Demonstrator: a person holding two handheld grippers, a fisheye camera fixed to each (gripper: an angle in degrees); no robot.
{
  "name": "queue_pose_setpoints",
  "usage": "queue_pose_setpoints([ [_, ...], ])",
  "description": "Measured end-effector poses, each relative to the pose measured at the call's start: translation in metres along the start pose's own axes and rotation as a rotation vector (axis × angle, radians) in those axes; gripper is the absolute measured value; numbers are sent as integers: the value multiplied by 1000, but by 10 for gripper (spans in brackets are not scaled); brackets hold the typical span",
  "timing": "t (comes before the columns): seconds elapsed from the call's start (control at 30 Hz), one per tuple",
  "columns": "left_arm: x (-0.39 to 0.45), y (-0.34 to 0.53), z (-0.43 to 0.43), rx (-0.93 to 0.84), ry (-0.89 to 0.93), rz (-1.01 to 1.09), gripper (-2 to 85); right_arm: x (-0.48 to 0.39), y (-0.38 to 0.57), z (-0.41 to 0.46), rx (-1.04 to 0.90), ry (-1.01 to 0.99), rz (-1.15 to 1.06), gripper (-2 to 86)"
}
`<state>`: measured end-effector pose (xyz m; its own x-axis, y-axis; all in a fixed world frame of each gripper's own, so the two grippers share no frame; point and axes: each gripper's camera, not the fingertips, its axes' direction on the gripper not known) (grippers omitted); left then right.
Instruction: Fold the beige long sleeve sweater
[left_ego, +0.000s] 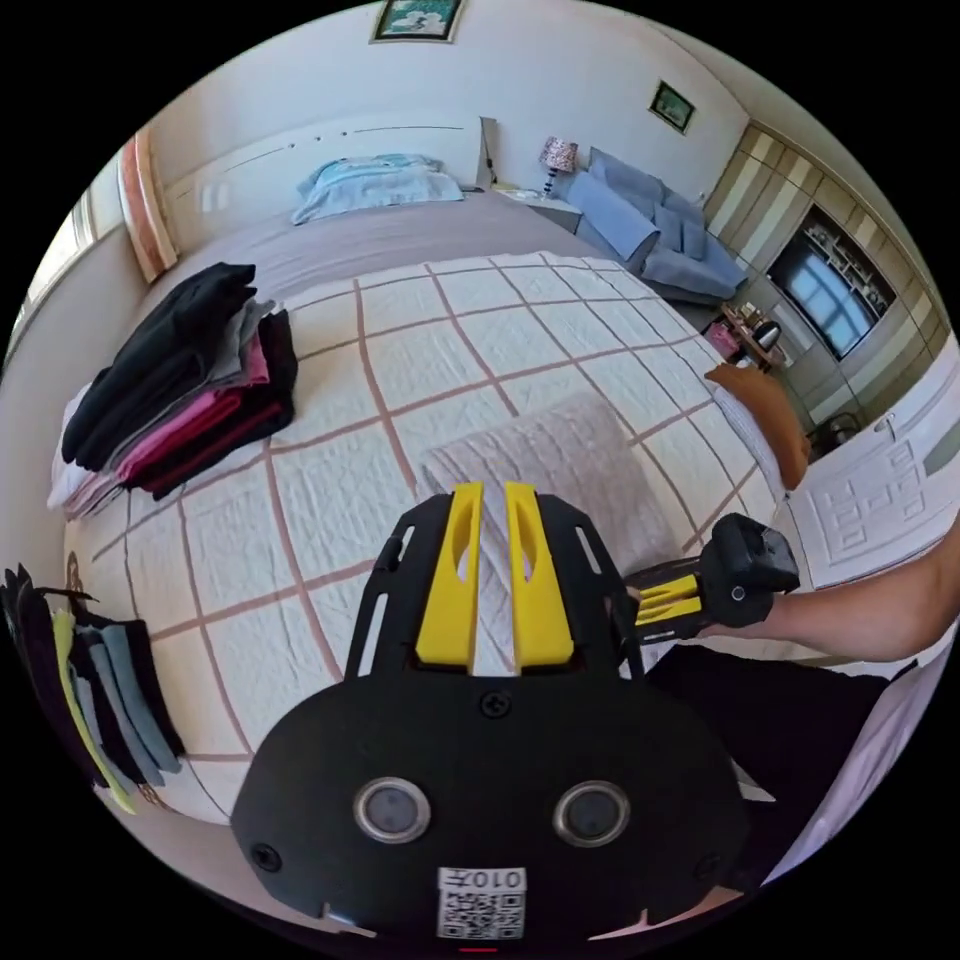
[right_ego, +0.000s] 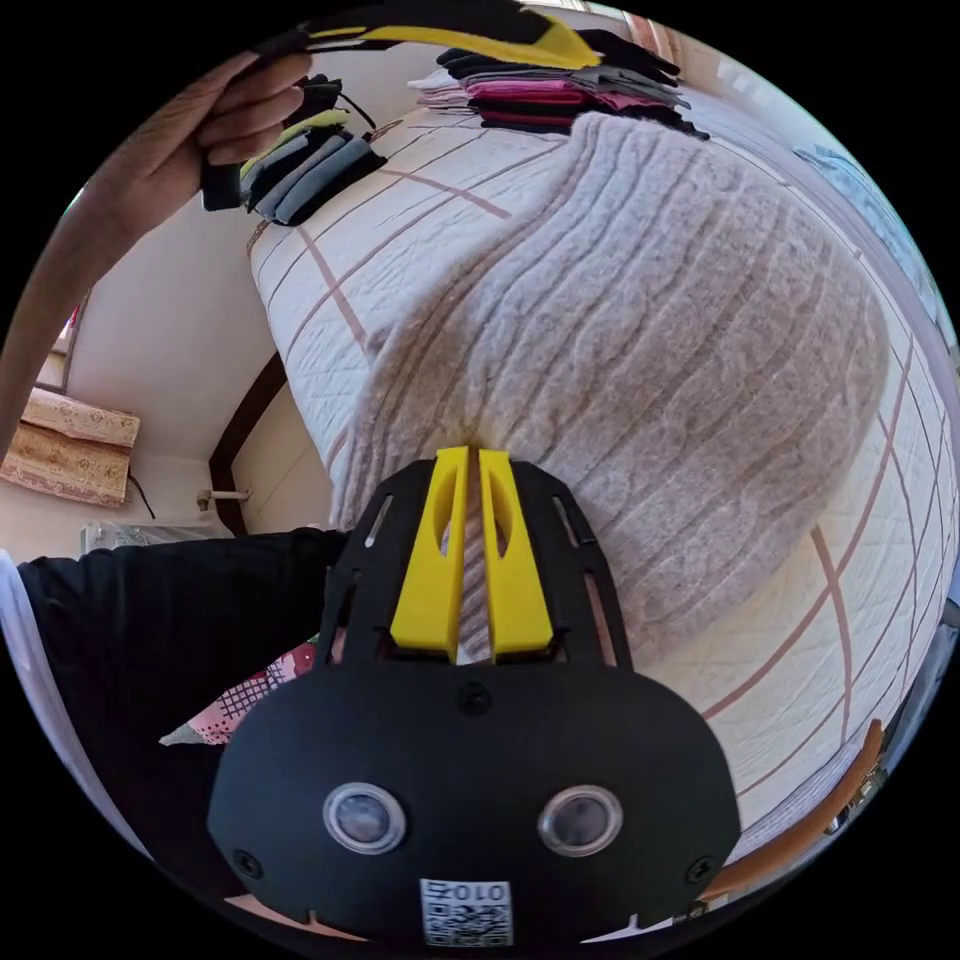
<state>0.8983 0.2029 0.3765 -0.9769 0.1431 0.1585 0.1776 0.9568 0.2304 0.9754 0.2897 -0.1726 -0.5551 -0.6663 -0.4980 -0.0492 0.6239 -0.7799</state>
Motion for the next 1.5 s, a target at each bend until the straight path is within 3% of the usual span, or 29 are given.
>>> queue_pose_setpoints([
  [0.1, 32, -17, 25, 1, 127, 139, 19, -11, -3, -20, -17, 40, -33, 22],
  [0.2, 40, -26, 67, -75, 143, 162, 9, -18, 6, -63, 26, 31, -59, 22],
  [0.33, 7, -7, 133, -209, 174, 6, 1, 16, 27, -163, 220, 58, -4, 44],
  [0.43, -25, 13, 146, -119, 373, -180, -1, 74, 21, -225, 318, 47, 33, 106],
  [0.5, -23, 15, 144, -115, 365, -188, -1, 112, -2, -253, 296, -24, -17, 123],
  [0.63, -6, 22, 138, -66, 316, -185, -1, 172, -104, -275, 83, -214, -221, 137],
  [0.87, 3, 42, 133, 35, 273, -172, -1, 188, -243, -206, -478, -487, -515, 159],
  [0.97, 4, 47, 130, 45, 266, -161, -1, 182, -254, -184, -617, -453, -554, 172],
  [1.1, 0, 55, 109, 49, 230, -170, 0, 188, -263, -187, -636, -495, -530, 165],
  [1.17, -7, 71, 82, 90, 180, -233, 0, 185, -265, -197, -698, -582, -549, 154],
  [1.23, -18, 114, 39, 182, 159, -434, 2, 180, -268, -210, -701, -598, -582, 162],
  [1.33, -14, 192, 15, 254, 283, -741, 9, 181, -272, -219, -702, -610, -586, 178],
  [1.5, 49, 281, 46, 24, 463, -1031, 32, 168, -271, -211, -787, -691, -594, 145],
])
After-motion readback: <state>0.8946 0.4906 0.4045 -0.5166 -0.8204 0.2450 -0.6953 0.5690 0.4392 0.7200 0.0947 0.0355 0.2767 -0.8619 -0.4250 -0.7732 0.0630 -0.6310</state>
